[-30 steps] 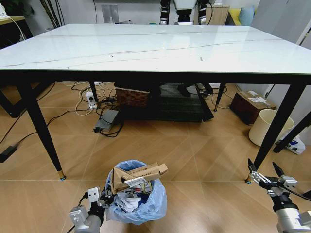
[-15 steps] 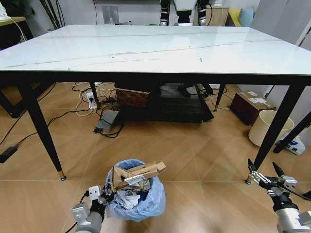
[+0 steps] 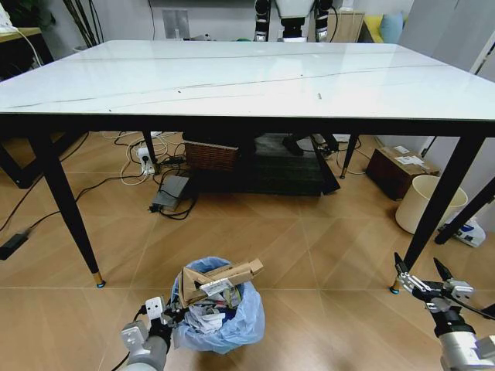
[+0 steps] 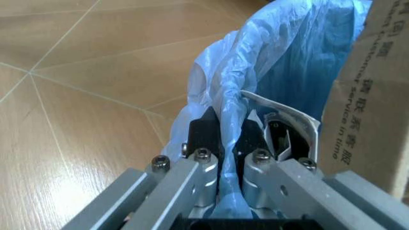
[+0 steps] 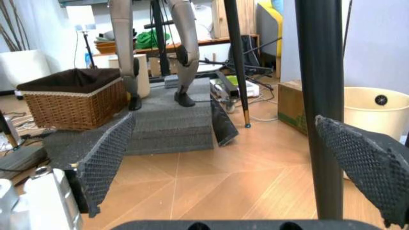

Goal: Pick up the trash bin and place the trash from the table into it.

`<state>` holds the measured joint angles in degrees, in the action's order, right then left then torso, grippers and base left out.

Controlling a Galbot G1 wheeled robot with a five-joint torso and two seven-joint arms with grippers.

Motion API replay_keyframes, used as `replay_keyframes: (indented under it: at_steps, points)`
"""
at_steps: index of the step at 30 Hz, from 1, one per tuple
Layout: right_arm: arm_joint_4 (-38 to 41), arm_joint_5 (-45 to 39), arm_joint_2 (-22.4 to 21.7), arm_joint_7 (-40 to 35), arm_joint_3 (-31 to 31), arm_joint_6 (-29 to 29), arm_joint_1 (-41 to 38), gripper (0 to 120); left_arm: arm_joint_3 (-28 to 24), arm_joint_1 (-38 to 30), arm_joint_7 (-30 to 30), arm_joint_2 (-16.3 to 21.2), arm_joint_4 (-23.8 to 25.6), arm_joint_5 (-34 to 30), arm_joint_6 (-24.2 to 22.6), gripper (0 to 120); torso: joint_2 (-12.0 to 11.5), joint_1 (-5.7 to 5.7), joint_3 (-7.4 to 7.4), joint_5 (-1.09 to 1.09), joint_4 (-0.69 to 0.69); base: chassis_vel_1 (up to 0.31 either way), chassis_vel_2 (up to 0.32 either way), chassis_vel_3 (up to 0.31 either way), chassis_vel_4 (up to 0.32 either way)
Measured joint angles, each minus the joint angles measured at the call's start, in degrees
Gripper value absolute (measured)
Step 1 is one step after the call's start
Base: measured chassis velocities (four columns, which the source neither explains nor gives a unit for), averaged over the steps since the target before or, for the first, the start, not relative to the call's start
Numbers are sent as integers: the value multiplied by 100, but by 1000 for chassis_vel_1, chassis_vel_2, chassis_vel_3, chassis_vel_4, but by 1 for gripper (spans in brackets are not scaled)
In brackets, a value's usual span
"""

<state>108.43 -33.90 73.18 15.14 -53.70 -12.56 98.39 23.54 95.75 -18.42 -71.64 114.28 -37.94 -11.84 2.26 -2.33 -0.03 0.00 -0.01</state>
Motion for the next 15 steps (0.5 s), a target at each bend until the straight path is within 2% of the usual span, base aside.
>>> replay_keyframes:
  at_steps: [15]
  points:
    - [0,0,0,0,0,0,0,100,-17,-30,-88,-39,-53,-44,-101,0,3,-1,0,0,0,0,0,0,0]
